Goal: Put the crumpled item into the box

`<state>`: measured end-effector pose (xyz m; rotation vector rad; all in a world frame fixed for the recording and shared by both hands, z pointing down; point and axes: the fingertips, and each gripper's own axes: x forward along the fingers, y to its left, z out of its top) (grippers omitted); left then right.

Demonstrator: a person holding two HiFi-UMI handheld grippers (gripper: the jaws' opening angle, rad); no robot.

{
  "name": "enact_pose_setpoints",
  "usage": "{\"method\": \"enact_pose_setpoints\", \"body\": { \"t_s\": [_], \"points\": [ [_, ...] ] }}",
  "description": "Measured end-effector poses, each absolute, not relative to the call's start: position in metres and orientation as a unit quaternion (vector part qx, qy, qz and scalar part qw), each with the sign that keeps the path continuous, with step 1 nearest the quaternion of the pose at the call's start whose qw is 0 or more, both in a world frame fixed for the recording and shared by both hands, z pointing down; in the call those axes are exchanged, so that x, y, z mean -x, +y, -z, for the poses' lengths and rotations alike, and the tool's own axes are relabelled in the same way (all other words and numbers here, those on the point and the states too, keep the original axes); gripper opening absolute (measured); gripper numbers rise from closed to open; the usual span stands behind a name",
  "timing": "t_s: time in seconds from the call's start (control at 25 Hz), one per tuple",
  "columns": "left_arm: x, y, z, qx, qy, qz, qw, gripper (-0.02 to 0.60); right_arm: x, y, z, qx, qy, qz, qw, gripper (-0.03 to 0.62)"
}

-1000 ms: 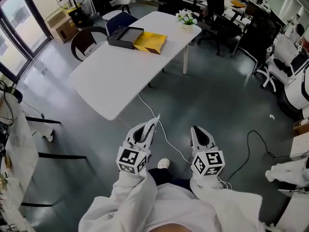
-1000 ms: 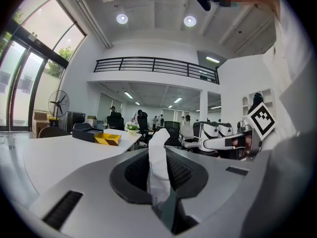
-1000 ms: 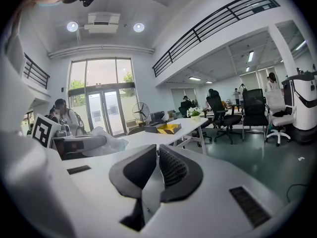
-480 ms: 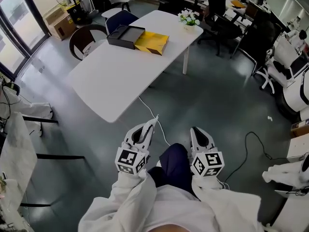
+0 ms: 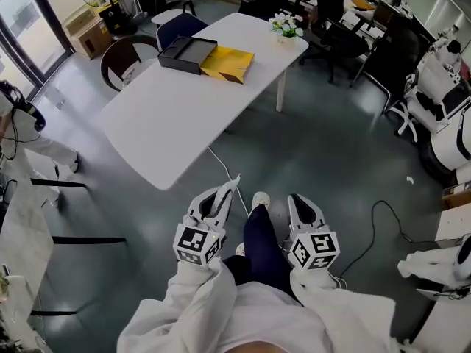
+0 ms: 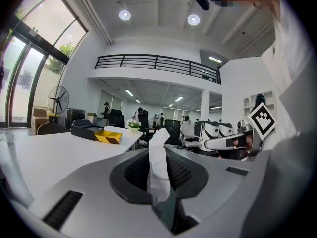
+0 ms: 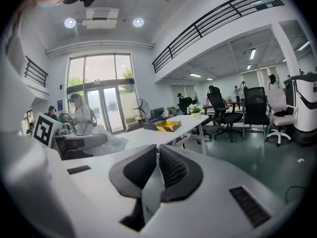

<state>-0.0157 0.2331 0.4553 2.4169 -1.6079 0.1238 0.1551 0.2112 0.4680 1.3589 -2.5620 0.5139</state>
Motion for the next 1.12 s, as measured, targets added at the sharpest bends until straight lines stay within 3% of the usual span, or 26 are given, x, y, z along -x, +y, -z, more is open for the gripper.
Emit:
{"method": "enact_pose_setpoints", "body": {
  "t_s": [1.12],
  "points": [
    [0.025, 0.042, -0.444, -0.81, -0.576, -0.043, 0.104, 0.063, -0.14, 0.009, -0.462, -0.422, -0.886, -0.172, 0.089, 0.041]
  ]
}}
